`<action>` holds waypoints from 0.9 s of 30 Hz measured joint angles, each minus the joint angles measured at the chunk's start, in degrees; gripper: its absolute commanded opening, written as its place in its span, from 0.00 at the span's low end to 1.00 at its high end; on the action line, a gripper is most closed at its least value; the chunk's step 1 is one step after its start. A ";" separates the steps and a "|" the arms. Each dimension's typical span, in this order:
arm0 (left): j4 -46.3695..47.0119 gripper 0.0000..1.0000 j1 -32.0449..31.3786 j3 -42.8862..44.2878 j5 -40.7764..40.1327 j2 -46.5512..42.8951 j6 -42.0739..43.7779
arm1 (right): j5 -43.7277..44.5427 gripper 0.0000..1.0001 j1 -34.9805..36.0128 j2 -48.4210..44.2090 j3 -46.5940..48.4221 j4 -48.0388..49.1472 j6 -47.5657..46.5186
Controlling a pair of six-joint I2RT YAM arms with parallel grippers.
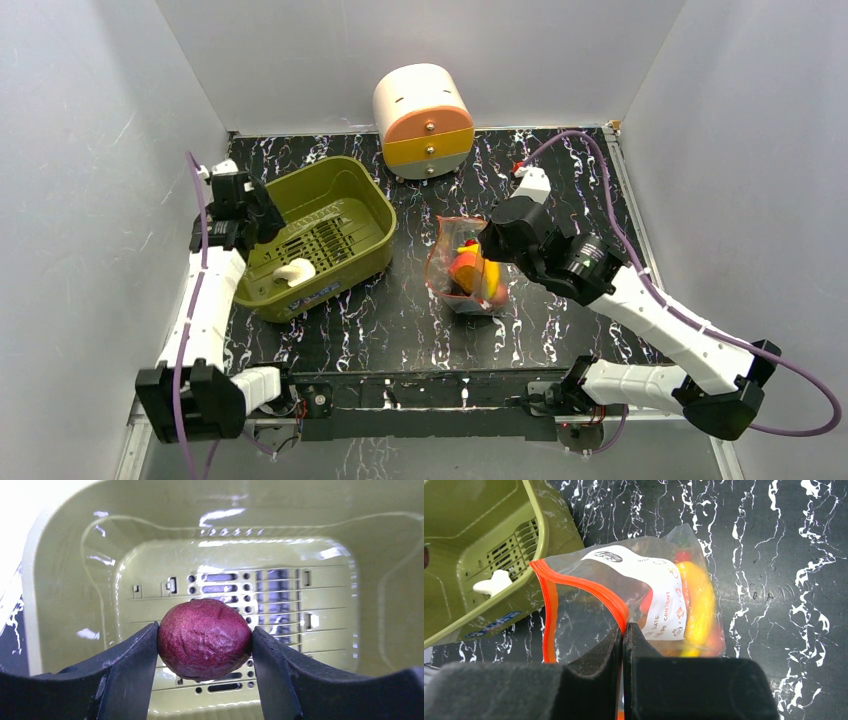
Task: Place the food in the zip-top bag and seal the zipper
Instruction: Pick up the fake vegetable from the bin.
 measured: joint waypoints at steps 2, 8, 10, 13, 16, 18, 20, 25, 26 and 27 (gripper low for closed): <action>1.09 0.40 -0.42 -0.02 0.96 -3.26 0.26 | -0.07 0.00 0.00 -0.98 -0.98 1.07 0.02; 4.44 0.39 -2.60 -4.44 3.91 -16.09 0.20 | -0.09 0.00 0.00 -2.56 -3.65 4.26 -0.02; 4.94 0.38 -2.69 -6.29 5.25 -20.02 -0.37 | -0.39 0.00 0.00 -2.95 -4.68 5.05 -0.02; 4.96 0.37 -2.69 -7.82 8.37 -23.87 -2.03 | -1.40 0.00 0.00 -4.31 -5.88 6.05 -0.02; 5.40 0.34 -2.69 -8.11 13.40 -25.44 -3.89 | -3.28 0.00 0.00 -7.02 -7.08 6.75 0.00; 5.88 0.33 -2.75 -8.20 17.14 -25.68 -4.98 | -4.37 0.00 0.00 -9.57 -8.39 7.10 0.24; 7.21 0.33 -3.06 -8.76 20.61 -25.88 -5.75 | -5.11 0.00 0.00 -11.78 -9.70 7.26 0.85; 9.09 0.33 -5.25 -9.29 25.81 -25.51 -6.84 | -6.54 0.00 0.00 -14.12 -11.69 7.34 2.86; 9.35 0.33 -6.05 -9.20 26.67 -25.05 -6.84 | -6.84 0.00 0.00 -13.84 -11.69 7.37 3.26; 9.62 0.32 -6.82 -9.01 27.41 -24.44 -6.84 | -7.13 0.00 0.00 -13.40 -11.69 7.58 3.65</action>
